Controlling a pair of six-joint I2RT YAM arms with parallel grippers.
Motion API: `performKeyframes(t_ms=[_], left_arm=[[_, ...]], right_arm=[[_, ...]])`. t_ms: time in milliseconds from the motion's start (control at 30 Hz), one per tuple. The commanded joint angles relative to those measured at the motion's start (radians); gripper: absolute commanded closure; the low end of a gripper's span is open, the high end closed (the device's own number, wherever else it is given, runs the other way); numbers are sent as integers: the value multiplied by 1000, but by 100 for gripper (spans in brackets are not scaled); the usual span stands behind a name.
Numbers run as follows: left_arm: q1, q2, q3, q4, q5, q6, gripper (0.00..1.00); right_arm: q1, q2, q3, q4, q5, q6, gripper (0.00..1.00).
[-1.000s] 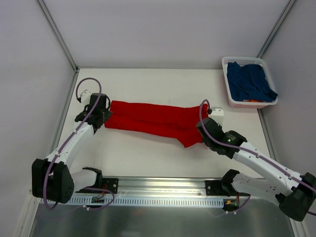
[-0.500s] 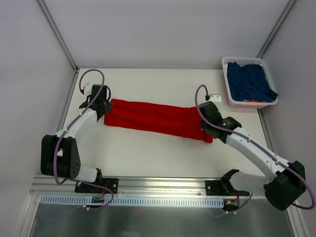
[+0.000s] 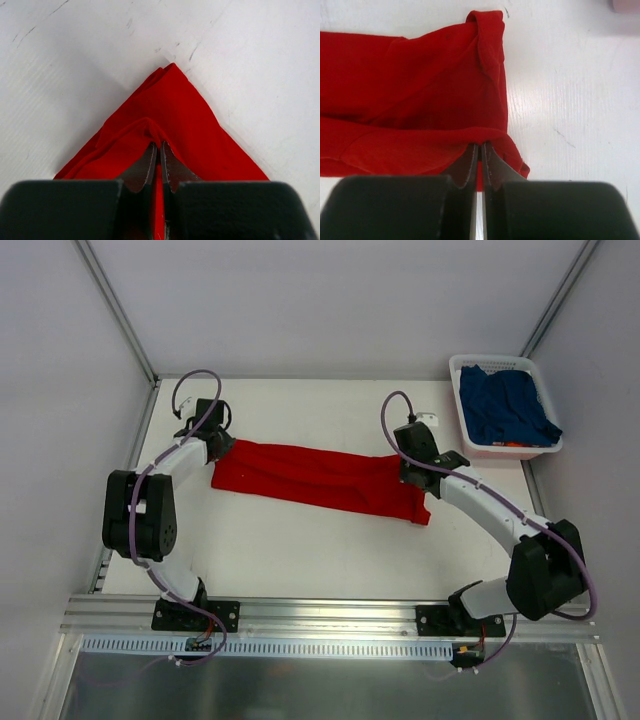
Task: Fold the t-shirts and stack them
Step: Fold the other side of the tshirt into a rectangle
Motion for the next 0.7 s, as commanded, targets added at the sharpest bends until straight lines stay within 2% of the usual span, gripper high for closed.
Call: performKeyframes(t_ms=[0, 667], left_arm=[[21, 41, 61, 38, 11, 15, 100], [73, 232, 190, 47, 22, 26, 100]], right_arm=[[-28, 46, 57, 56, -23, -29, 100], [-142, 255, 110, 130, -76, -38, 100]])
